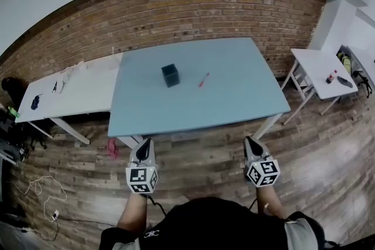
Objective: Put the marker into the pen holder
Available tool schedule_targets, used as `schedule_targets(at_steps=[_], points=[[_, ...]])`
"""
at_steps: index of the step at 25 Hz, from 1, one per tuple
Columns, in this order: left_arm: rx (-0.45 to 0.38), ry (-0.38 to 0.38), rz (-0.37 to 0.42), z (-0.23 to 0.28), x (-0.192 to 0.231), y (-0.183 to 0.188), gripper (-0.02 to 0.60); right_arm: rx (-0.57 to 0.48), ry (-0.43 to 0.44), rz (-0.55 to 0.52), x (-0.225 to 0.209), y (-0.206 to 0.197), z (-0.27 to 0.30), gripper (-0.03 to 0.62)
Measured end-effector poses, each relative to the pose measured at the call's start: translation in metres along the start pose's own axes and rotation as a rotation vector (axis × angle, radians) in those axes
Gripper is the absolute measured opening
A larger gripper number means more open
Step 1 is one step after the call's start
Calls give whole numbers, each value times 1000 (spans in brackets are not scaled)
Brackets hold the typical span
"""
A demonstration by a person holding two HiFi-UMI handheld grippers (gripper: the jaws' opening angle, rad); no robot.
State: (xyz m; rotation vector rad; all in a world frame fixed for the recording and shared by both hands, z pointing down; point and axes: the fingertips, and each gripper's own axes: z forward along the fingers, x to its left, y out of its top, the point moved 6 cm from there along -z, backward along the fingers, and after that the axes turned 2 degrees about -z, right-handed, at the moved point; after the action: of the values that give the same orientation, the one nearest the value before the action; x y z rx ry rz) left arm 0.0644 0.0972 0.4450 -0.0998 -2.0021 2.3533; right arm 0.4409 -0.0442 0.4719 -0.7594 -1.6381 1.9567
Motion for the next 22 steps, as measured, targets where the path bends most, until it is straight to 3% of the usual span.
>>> schedule_targets(at_steps=[22], points=[[46,-115,-17,0,107,-38,8,4,-8,-54,132,-8,65,6]])
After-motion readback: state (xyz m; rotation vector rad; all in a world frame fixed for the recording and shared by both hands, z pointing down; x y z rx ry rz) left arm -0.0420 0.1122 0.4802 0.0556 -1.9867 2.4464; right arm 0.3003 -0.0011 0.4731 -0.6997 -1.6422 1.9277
